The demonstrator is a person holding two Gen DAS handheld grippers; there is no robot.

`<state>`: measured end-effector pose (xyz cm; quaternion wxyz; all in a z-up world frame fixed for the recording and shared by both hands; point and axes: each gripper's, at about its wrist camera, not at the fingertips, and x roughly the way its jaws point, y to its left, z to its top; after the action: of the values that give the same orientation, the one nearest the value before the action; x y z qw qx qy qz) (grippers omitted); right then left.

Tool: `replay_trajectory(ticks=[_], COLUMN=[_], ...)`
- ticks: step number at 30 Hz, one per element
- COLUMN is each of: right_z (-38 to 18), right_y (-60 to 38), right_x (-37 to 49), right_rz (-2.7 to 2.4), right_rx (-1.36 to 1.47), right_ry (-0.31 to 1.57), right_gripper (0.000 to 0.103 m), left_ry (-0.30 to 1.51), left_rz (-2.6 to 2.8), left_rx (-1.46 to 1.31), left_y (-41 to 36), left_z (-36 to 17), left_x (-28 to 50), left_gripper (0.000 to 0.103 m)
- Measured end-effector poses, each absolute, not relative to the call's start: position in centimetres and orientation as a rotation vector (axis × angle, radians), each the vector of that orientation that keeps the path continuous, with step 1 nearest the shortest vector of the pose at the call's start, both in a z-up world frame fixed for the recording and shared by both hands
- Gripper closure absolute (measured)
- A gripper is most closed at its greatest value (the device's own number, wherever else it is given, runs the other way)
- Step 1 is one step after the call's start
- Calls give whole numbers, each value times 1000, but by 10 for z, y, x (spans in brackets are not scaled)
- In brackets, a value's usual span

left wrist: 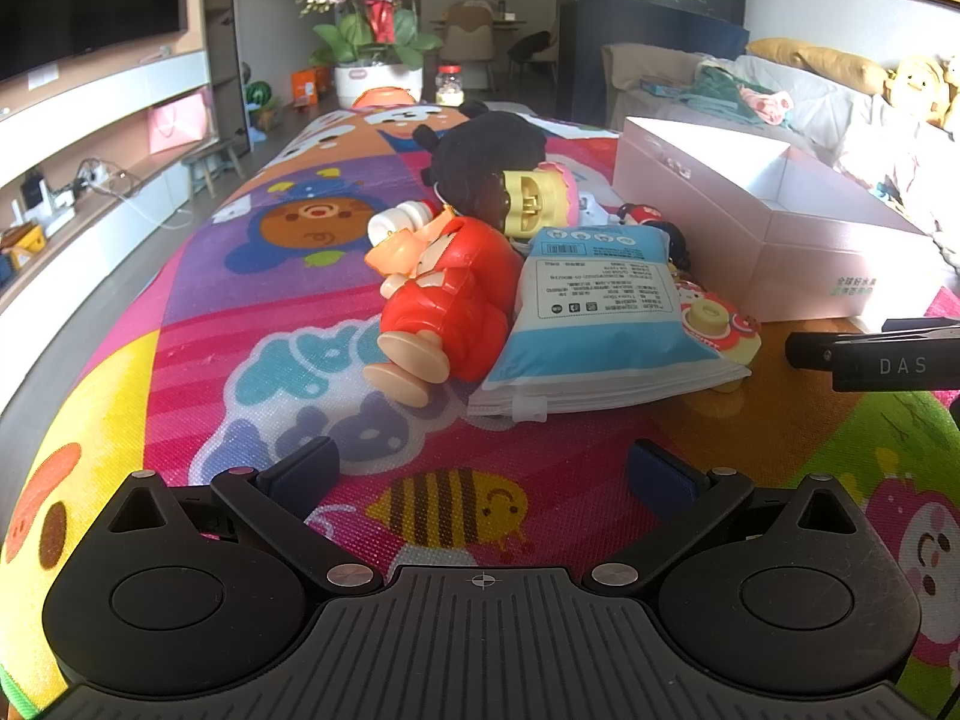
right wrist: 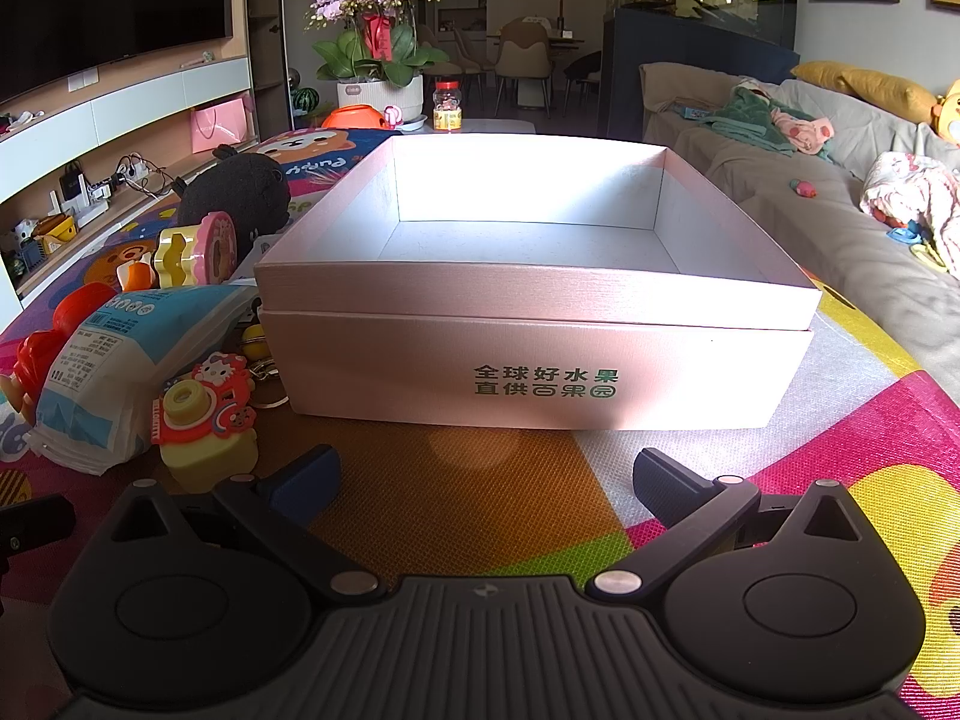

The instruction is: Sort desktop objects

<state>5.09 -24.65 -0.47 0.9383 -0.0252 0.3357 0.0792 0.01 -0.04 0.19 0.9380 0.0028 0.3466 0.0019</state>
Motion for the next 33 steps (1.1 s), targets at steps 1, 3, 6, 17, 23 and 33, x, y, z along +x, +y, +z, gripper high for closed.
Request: replay_trajectory(ticks=[1,3,6,17,23,33], right_z=[-5,-5,-5,-4,-4,-3], right_y=[-247,-247,-247,-246,-247,-247], right_x=[51,51,51,50,51,50], right_rz=[162,162,162,161,162,159], right_rx=[-51,-51,-51,-53,-51,-61], right_ry=[686,685,685,688,688,687], right_gripper=[0,0,0,0,0,0], left_ry=[708,708,708,709,709,708], left_rz=[4,4,4,2,1,1], left_rx=[6,6,6,5,3,2], left_y=[0,0,0,-1,-1,-1], left_z=[2,2,2,2,2,2], left_x=[0,0,0,-1,-2,-2], left_gripper=[0,0,0,0,0,0])
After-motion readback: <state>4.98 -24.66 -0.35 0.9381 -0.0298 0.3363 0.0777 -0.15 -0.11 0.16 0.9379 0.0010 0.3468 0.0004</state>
